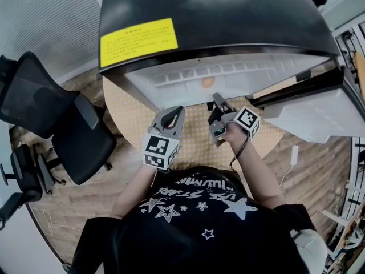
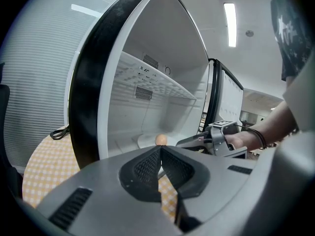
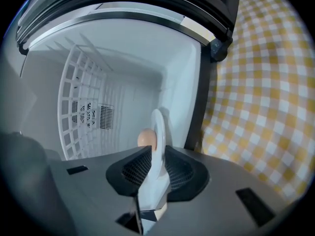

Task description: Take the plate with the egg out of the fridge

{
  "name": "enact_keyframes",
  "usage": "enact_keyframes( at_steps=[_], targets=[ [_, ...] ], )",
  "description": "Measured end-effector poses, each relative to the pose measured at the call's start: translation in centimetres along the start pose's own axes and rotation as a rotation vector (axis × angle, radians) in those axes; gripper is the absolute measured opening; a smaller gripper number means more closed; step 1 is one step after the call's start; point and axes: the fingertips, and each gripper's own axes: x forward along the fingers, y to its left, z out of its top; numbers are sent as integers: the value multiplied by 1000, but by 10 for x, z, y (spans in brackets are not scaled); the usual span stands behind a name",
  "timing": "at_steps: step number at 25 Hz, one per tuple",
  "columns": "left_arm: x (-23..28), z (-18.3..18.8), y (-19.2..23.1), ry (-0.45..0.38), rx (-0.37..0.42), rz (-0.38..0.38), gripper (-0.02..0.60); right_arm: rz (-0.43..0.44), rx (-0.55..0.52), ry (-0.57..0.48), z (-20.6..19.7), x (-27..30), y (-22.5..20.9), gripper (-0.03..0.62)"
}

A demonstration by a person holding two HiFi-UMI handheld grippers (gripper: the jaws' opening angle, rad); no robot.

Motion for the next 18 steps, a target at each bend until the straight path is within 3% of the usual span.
enact_keyframes(
  at_steps=[2,18],
  targets=[
    [-1,0,0,0,3,-1,6,-24,-20,-2,0,0,-5,46],
    [-9,-1,-17,-10,28,-19,6,1,-5,-10,-13,-31,-14,40]
  ],
)
